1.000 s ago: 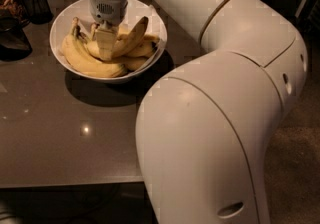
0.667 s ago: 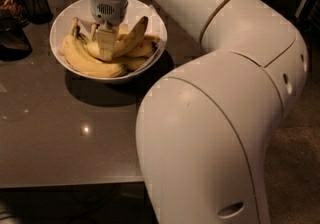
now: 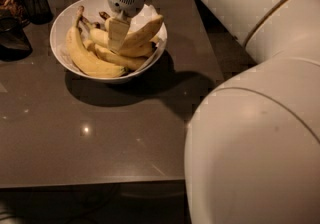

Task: Pick banana from white bowl

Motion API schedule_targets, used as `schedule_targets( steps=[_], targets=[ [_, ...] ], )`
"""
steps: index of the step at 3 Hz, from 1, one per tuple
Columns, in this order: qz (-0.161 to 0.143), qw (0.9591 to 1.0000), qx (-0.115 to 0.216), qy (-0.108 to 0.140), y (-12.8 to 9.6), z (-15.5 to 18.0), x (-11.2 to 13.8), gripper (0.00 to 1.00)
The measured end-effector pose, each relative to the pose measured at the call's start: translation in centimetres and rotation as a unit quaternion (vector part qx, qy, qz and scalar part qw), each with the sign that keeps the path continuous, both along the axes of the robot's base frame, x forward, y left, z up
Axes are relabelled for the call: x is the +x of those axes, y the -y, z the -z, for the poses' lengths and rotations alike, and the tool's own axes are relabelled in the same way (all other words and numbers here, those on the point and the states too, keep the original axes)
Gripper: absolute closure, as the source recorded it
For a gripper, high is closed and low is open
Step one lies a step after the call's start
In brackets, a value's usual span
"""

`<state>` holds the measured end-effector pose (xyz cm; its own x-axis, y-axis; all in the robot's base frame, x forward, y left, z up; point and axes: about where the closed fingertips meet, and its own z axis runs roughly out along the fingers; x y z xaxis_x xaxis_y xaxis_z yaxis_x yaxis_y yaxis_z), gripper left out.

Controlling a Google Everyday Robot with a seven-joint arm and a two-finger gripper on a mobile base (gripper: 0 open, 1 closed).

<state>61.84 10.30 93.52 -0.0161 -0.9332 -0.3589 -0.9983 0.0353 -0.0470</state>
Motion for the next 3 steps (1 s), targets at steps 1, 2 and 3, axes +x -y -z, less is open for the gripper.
schedule_targets(
  steps=[1,2,3],
  targets=[
    [0.002,0.9996,0.026,0.009,1.7,-2.3,-1.2,1.0],
    [0.001,0.9995,0.031,0.01,2.6,-3.7,-1.9,1.0],
    [-0.006,0.9995,0.029,0.005,3.0,-4.2,-2.5,1.0]
  ],
)
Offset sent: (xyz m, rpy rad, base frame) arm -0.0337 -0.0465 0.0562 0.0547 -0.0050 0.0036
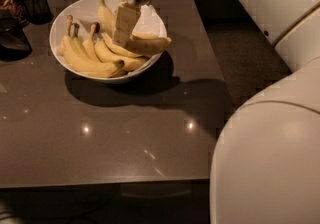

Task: Pick banana from white bowl

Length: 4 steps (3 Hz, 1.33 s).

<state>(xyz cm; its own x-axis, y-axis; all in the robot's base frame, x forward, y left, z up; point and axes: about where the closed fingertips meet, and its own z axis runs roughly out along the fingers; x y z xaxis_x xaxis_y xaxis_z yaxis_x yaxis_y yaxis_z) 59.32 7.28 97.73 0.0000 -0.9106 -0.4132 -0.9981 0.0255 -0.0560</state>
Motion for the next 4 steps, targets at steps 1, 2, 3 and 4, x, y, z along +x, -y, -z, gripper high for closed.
schedule_targets(
  steps=[1,2,3,4],
  targets=[
    [-0.004,0.9999,-0.007,-0.013,0.4,0.0,-1.4,1.0],
    [0.003,0.9996,-0.007,-0.027,1.1,0.0,-2.9,1.0],
    [0.017,0.9989,-0.003,-0.043,2.1,0.0,-5.1,1.0],
    [0.031,0.9977,-0.005,-0.06,2.9,-0.1,-7.3,1.0]
  ],
)
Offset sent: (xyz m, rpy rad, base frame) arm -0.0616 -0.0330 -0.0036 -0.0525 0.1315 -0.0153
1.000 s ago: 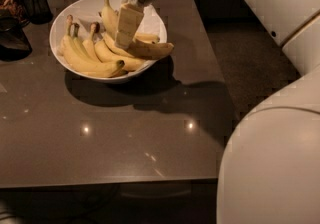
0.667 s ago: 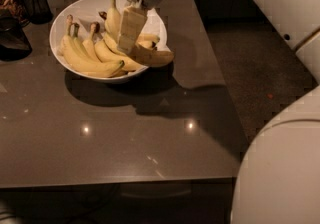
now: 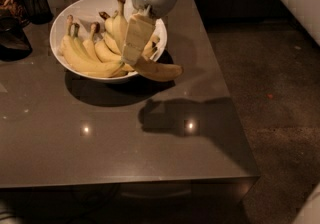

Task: Pick banana from white bowl

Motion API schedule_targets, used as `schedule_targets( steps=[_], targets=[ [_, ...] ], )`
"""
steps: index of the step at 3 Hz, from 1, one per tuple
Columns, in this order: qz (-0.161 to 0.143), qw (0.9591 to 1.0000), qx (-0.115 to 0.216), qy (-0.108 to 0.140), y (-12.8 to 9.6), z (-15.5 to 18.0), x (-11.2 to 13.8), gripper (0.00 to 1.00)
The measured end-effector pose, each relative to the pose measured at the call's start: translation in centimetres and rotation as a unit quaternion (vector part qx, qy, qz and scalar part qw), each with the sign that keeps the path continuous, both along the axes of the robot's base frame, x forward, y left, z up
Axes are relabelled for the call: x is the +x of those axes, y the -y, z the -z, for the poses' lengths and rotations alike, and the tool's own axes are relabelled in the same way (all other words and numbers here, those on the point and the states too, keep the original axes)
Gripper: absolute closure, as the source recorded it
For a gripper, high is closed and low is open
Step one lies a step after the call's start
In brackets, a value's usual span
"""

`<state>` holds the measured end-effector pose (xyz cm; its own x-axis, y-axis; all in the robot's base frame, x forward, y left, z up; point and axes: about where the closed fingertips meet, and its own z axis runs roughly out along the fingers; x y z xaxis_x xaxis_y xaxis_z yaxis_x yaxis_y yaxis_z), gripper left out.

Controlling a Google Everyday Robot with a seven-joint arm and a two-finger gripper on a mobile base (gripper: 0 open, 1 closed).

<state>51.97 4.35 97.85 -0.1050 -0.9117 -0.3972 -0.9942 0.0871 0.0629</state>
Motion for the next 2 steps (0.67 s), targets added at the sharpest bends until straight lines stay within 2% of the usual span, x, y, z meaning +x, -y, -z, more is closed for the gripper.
schedule_targets(
  steps=[1,2],
  targets=[
    [0.006,0.9998,0.002,-0.018,0.18,-0.02,-1.92,1.0],
    [0.008,0.9999,0.009,-0.01,-0.26,-0.13,-1.46,1.0]
  ],
)
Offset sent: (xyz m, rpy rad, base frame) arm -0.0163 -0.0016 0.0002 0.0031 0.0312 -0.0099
